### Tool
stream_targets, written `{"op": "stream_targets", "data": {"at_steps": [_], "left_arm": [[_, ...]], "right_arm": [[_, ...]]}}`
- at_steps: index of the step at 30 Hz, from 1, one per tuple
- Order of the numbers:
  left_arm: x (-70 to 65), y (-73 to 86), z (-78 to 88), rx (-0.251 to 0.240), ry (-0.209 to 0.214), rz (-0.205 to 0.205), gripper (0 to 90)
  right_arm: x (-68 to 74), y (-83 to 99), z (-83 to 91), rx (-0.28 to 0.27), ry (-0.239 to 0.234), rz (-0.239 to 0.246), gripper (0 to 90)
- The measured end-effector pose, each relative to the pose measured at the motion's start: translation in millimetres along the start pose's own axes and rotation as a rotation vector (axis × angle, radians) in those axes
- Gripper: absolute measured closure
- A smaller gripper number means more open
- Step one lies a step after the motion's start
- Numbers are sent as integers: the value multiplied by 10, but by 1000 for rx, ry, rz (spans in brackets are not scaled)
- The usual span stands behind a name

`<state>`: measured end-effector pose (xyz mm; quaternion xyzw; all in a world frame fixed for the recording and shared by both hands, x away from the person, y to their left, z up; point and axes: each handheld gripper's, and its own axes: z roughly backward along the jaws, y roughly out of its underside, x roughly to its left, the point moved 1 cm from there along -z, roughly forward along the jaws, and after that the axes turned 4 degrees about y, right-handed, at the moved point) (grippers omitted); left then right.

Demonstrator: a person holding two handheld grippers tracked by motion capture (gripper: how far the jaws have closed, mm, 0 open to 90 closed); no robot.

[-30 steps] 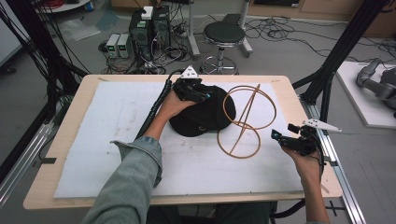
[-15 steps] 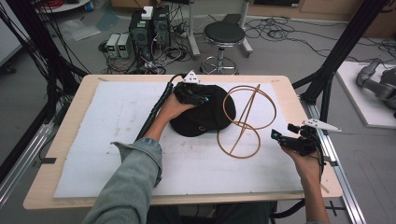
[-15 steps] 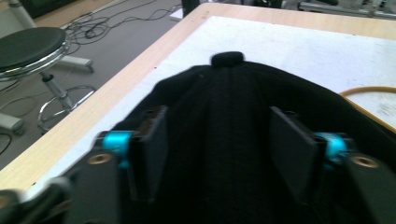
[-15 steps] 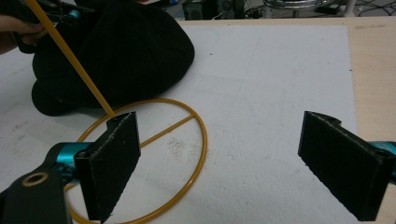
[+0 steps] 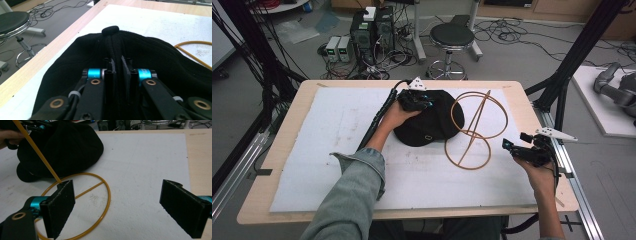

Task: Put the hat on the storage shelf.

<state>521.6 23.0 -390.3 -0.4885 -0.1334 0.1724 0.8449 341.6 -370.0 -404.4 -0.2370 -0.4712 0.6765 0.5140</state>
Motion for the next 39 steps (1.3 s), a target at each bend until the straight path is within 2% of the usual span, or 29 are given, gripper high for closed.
{"op": "stream_targets", "data": {"at_steps": [2,11,18,22,24,27,29,35,39], "left_arm": [[-6,-17,19,-14,8,-1,842],[-7,-113,184,-76,44,-55,846],[20,-177,354,-117,49,-72,845],[43,-213,462,-120,45,-94,845],[47,-240,525,-136,46,-95,845],[46,-298,630,-154,35,-123,845],[68,-318,703,-173,34,-107,845],[95,-428,931,-228,19,-107,845],[68,-551,1070,-258,7,-125,845]], "right_arm": [[3,0,1,3,0,-4,127],[1,-1,0,2,-2,-9,127],[-5,-3,4,-2,-2,-9,128],[0,-3,2,1,-3,-12,128],[-3,-4,-4,-2,-4,-8,127],[-5,-2,-9,2,-3,-6,127],[-7,-3,-11,2,-6,-9,128],[-7,-3,-14,5,-2,-9,127],[-6,-9,-12,-4,-5,-8,127]]}}
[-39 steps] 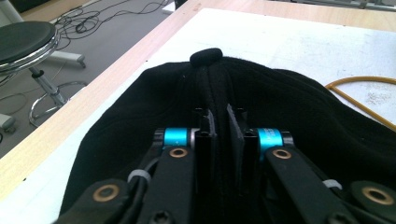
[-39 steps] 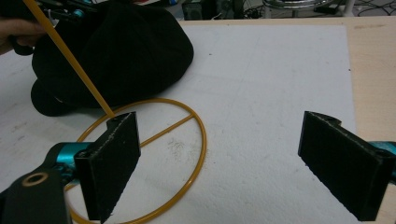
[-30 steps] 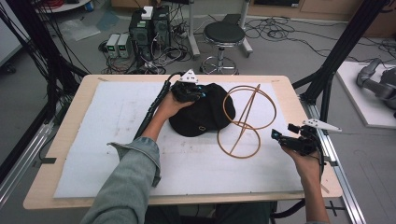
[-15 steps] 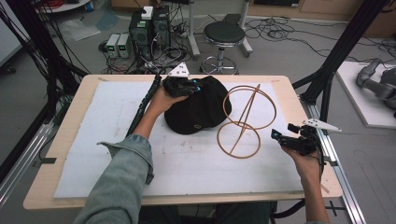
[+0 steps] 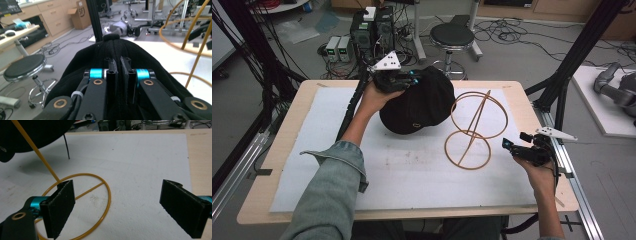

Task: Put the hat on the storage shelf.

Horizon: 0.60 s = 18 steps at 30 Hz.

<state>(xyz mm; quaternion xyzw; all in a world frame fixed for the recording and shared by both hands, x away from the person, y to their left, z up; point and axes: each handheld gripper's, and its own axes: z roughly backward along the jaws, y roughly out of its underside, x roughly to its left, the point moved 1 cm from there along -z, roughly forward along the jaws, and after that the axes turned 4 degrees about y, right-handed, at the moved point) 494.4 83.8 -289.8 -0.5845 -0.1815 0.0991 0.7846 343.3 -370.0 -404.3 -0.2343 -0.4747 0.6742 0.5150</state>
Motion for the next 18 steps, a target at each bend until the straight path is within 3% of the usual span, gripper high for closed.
{"op": "stream_targets", "data": {"at_steps": [8,14,18], "left_arm": [[12,-303,185,-39,-27,-39,845],[69,-486,309,-55,-57,-48,844],[77,-580,381,-91,-55,-46,845]], "right_arm": [[10,-2,1,0,-2,3,127],[12,-2,-3,-2,-6,4,127],[11,0,-2,0,-5,-1,127]]}}
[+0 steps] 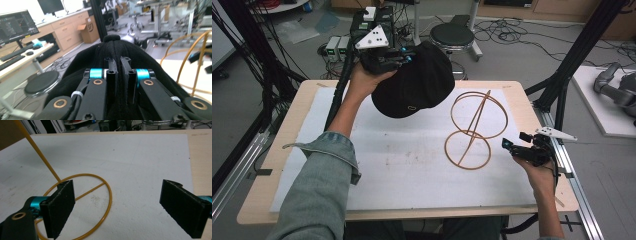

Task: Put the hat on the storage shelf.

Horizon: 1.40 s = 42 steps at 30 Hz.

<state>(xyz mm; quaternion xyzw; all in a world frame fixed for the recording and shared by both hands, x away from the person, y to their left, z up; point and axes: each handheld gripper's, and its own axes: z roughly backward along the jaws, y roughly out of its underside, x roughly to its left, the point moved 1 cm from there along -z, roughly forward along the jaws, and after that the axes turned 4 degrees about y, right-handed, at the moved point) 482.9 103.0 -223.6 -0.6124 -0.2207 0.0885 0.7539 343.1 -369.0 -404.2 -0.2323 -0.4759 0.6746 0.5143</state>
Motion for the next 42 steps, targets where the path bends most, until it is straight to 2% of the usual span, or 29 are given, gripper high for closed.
{"op": "stream_targets", "data": {"at_steps": [3,13,23,25,37,42], "left_arm": [[9,-71,33,-32,12,7,844],[23,-258,68,-171,126,49,844],[-16,-366,39,-244,225,69,844],[-33,-382,29,-251,231,70,844],[-155,-476,-111,-316,334,93,844],[-223,-508,-193,-338,390,100,844]], "right_arm": [[11,-2,-5,1,-1,1,127],[10,1,-9,4,-4,0,127],[11,1,-8,3,-6,-1,127],[11,1,-8,3,-7,-1,128],[11,2,-13,7,-9,6,127],[11,3,-13,6,-10,6,128]]}}
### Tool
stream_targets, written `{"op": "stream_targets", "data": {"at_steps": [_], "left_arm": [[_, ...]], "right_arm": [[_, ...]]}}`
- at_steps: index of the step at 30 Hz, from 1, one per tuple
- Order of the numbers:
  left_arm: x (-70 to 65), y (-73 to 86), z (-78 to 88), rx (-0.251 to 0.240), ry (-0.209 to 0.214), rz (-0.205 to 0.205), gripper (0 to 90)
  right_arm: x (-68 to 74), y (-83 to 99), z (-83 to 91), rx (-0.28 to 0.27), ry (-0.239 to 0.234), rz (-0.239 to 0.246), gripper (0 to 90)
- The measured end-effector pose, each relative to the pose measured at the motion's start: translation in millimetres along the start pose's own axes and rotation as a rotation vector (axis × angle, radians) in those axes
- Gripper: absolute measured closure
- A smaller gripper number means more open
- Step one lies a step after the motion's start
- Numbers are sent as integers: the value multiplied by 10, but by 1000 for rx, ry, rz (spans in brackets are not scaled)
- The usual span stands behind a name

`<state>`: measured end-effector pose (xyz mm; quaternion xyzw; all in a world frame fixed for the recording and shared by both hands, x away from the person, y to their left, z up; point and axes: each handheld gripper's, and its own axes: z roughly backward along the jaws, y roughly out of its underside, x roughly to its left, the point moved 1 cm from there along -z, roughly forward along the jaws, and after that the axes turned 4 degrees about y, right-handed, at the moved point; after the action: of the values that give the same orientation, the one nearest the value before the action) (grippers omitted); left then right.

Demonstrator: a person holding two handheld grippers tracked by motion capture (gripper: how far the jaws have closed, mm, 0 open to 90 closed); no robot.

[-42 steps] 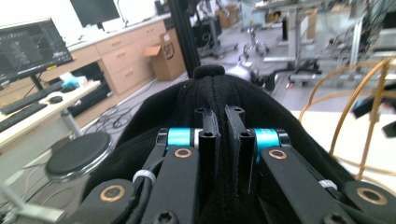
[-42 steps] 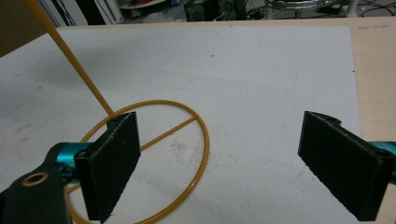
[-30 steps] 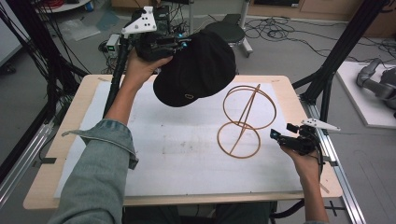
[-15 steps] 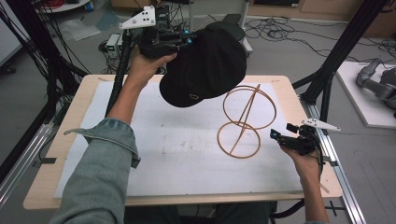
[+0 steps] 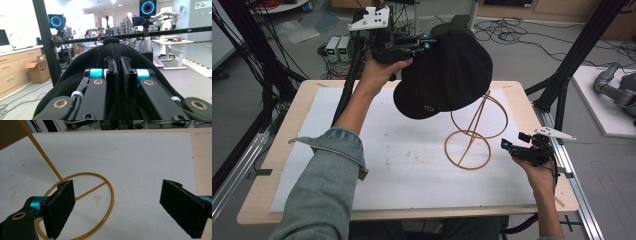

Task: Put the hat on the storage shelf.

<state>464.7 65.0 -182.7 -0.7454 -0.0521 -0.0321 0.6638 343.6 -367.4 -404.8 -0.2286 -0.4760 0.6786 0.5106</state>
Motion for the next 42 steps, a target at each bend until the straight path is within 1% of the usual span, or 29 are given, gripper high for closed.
{"op": "stream_targets", "data": {"at_steps": [2,4,6,10,13,14,19,21,25,31,33,36,38,41,42], "left_arm": [[-7,13,-46,-2,10,4,844],[-15,39,-100,-3,32,12,844],[-23,63,-155,2,51,18,843],[-34,126,-269,25,77,30,843],[-37,183,-347,33,89,49,841],[-34,205,-371,35,99,50,841],[-57,286,-517,49,121,64,841],[-63,314,-568,59,132,62,841],[-74,373,-655,80,143,69,840],[-91,471,-780,125,152,74,839],[-99,503,-812,129,152,70,839],[-100,570,-826,126,158,80,839],[-96,615,-835,132,155,90,840],[-101,663,-863,143,155,92,839],[-100,675,-874,151,159,86,839]], "right_arm": [[2,-1,3,-1,-1,-1,128],[3,-1,3,-1,-1,-2,128],[6,-2,6,1,-2,-3,127],[2,-1,0,0,-1,0,127],[4,-2,-1,-1,-2,1,127],[3,0,-3,-4,-2,1,128],[-4,-2,4,-4,-3,-2,127],[-6,-5,5,-5,-2,-3,128],[1,-4,6,-4,-4,-7,127],[-3,-7,9,-4,-3,-7,127],[-6,-6,4,-7,-4,-1,128],[-1,-6,4,-6,-5,-4,128],[-2,-6,11,-2,-4,-8,128],[-4,-3,3,-2,-5,-2,127],[-4,-1,0,1,-6,-2,127]]}}
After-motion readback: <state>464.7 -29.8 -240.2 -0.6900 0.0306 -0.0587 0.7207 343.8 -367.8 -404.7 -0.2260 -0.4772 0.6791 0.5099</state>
